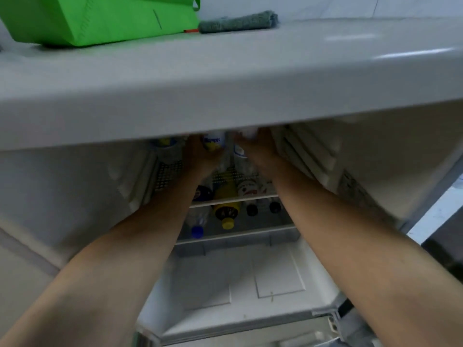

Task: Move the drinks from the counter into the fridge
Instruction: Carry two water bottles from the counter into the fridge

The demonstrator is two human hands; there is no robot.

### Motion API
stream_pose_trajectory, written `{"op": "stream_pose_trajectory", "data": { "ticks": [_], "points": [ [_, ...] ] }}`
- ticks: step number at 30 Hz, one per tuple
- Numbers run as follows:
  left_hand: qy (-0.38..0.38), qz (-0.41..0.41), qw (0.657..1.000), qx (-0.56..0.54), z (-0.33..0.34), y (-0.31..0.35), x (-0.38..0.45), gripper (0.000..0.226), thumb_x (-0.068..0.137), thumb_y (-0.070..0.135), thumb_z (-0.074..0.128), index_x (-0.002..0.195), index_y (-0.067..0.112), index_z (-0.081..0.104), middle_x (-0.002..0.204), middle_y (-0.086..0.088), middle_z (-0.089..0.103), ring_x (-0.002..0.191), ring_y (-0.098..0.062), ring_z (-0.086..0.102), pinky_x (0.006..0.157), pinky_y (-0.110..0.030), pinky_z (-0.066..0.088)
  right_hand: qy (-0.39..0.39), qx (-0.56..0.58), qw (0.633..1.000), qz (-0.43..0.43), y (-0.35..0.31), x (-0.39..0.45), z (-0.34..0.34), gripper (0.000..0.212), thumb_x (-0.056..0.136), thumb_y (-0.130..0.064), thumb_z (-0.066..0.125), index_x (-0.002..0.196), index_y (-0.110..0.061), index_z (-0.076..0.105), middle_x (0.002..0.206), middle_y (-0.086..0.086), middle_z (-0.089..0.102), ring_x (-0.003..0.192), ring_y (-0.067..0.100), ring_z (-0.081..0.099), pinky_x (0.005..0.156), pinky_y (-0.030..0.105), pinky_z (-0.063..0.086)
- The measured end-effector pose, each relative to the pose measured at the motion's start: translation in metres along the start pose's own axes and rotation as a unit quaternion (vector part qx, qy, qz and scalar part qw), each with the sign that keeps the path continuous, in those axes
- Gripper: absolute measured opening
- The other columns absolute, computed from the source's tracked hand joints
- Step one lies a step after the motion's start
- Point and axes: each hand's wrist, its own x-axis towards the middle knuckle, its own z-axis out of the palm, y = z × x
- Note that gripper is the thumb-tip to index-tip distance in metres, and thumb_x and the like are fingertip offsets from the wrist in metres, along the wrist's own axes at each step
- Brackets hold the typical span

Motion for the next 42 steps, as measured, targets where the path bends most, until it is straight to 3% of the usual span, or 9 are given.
{"op": "stream_pose_trajectory", "data": {
  "ticks": [2,5,8,14,18,25,30,36,42],
  "points": [
    [-0.045,-0.013,0.998,0.046,-0.005,-0.013,-0.005,0.075,0.074,0.029,0.085,0.135,0.011,0.046,0.135,-0.012,0.058,0.122,-0.03,0.057,0.097,-0.047,0.051,-0.031,-0.108,0.994,0.001,0.005,-0.011,-0.006,0.093,0.068,-0.049,0.085,0.144,-0.015,0.041,0.14,0.008,0.055,0.125,0.025,0.056,0.101,0.043,0.051],
    [-0.065,-0.019,0.995,0.069,-0.001,-0.025,-0.006,0.071,0.076,0.031,0.083,0.136,0.013,0.052,0.135,-0.012,0.059,0.122,-0.031,0.056,0.099,-0.049,0.049,-0.036,-0.222,0.974,-0.002,0.018,-0.012,-0.01,0.095,0.064,-0.064,0.079,0.139,-0.017,0.045,0.137,0.008,0.056,0.122,0.027,0.057,0.099,0.039,0.051],
    [-0.048,-0.019,0.995,0.087,0.004,-0.023,-0.003,0.066,0.078,0.033,0.081,0.135,0.011,0.055,0.135,-0.013,0.059,0.123,-0.031,0.056,0.1,-0.047,0.049,-0.01,-0.209,0.978,-0.014,0.02,-0.001,-0.005,0.086,0.07,-0.057,0.079,0.136,-0.015,0.044,0.136,0.009,0.056,0.119,0.027,0.059,0.09,0.03,0.049],
    [-0.026,-0.019,0.986,0.161,0.015,-0.017,0.012,0.05,0.087,0.035,0.071,0.126,0.005,0.061,0.128,-0.019,0.062,0.115,-0.033,0.06,0.094,-0.042,0.051,-0.009,-0.158,0.987,-0.012,0.024,0.027,0.005,0.08,0.077,-0.04,0.082,0.139,-0.01,0.041,0.138,0.015,0.054,0.122,0.031,0.057,0.098,0.037,0.05],
    [0.006,-0.041,0.985,0.169,0.024,-0.018,0.022,0.062,0.087,0.039,0.071,0.135,0.005,0.054,0.136,-0.018,0.057,0.123,-0.034,0.055,0.099,-0.041,0.049,-0.007,-0.171,0.985,-0.015,0.023,0.037,0.011,0.083,0.078,-0.039,0.082,0.142,-0.01,0.038,0.138,0.017,0.051,0.122,0.034,0.056,0.098,0.044,0.051],
    [0.042,-0.058,0.982,0.176,0.032,-0.02,0.035,0.072,0.081,0.043,0.076,0.134,0.004,0.05,0.136,-0.017,0.057,0.123,-0.031,0.056,0.094,-0.036,0.049,-0.023,-0.211,0.977,-0.023,0.026,0.044,0.018,0.066,0.085,-0.028,0.076,0.139,-0.005,0.044,0.136,0.017,0.054,0.121,0.031,0.056,0.099,0.039,0.05],
    [0.052,-0.074,0.975,0.201,0.029,-0.02,0.04,0.075,0.077,0.048,0.078,0.129,0.002,0.052,0.132,-0.017,0.06,0.119,-0.031,0.059,0.089,-0.035,0.051,-0.031,-0.241,0.97,-0.009,0.028,0.032,0.016,0.058,0.095,-0.021,0.064,0.143,-0.002,0.035,0.143,0.018,0.049,0.129,0.033,0.05,0.103,0.035,0.043],
    [0.026,-0.064,0.966,0.251,0.021,-0.022,0.038,0.064,0.084,0.038,0.073,0.128,-0.002,0.051,0.131,-0.02,0.058,0.12,-0.034,0.057,0.092,-0.038,0.049,-0.089,-0.273,0.958,0.017,0.017,0.018,0.008,0.055,0.097,-0.021,0.059,0.145,-0.004,0.038,0.143,0.019,0.048,0.129,0.033,0.049,0.107,0.034,0.041],
    [0.04,-0.09,0.969,0.227,0.034,-0.012,0.012,0.035,0.098,0.017,0.052,0.131,0.003,0.054,0.137,-0.02,0.053,0.126,-0.035,0.051,0.103,-0.041,0.041,0.008,-0.204,0.979,0.011,0.019,-0.011,0.002,0.041,0.099,-0.012,0.055,0.137,0.002,0.049,0.14,0.019,0.052,0.13,0.034,0.048,0.101,0.027,0.037]
  ]
}}
